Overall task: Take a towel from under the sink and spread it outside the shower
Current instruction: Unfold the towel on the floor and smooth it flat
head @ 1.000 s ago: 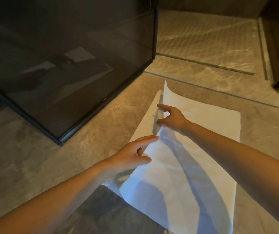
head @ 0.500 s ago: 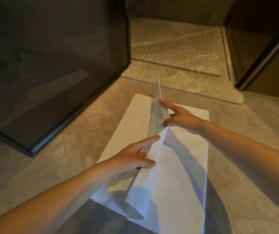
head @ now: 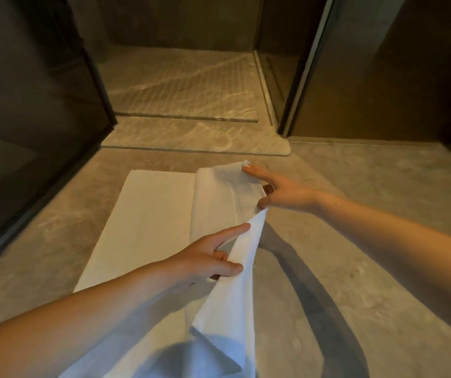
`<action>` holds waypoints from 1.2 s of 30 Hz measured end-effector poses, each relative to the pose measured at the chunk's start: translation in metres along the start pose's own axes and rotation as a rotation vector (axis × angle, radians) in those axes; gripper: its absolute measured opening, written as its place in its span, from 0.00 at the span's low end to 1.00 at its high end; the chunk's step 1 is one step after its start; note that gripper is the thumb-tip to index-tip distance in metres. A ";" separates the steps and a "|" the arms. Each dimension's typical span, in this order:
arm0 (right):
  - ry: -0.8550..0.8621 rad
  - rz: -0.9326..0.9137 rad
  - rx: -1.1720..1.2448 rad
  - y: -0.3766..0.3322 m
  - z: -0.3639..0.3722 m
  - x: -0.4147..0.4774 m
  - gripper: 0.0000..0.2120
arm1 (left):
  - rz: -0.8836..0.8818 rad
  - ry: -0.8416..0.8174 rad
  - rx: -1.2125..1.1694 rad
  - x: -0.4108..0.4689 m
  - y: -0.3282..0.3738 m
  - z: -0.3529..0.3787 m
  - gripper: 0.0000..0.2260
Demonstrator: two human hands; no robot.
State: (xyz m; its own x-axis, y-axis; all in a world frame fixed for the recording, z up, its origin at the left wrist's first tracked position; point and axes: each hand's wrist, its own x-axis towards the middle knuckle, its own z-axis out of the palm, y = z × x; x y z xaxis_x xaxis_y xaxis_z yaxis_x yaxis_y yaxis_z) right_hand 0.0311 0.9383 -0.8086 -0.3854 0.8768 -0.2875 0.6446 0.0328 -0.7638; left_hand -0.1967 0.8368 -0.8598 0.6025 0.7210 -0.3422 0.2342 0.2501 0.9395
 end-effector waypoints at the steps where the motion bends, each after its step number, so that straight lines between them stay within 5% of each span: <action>1: 0.010 0.021 -0.001 0.010 -0.008 -0.007 0.43 | 0.003 -0.020 0.010 0.010 0.004 0.008 0.31; 14: 0.141 0.238 0.031 0.120 -0.084 -0.084 0.42 | -0.014 -0.267 -0.017 0.103 0.026 0.113 0.29; 36: 0.291 0.375 -0.041 0.190 -0.133 -0.147 0.41 | -0.033 -0.315 -0.151 0.170 0.031 0.208 0.32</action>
State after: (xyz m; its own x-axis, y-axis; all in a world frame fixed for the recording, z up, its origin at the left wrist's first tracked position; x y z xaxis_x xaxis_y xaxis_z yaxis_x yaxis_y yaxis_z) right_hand 0.2984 0.8793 -0.8342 0.0758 0.9296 -0.3607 0.7318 -0.2976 -0.6131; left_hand 0.0719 0.8323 -0.8929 0.8076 0.4822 -0.3394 0.1560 0.3802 0.9116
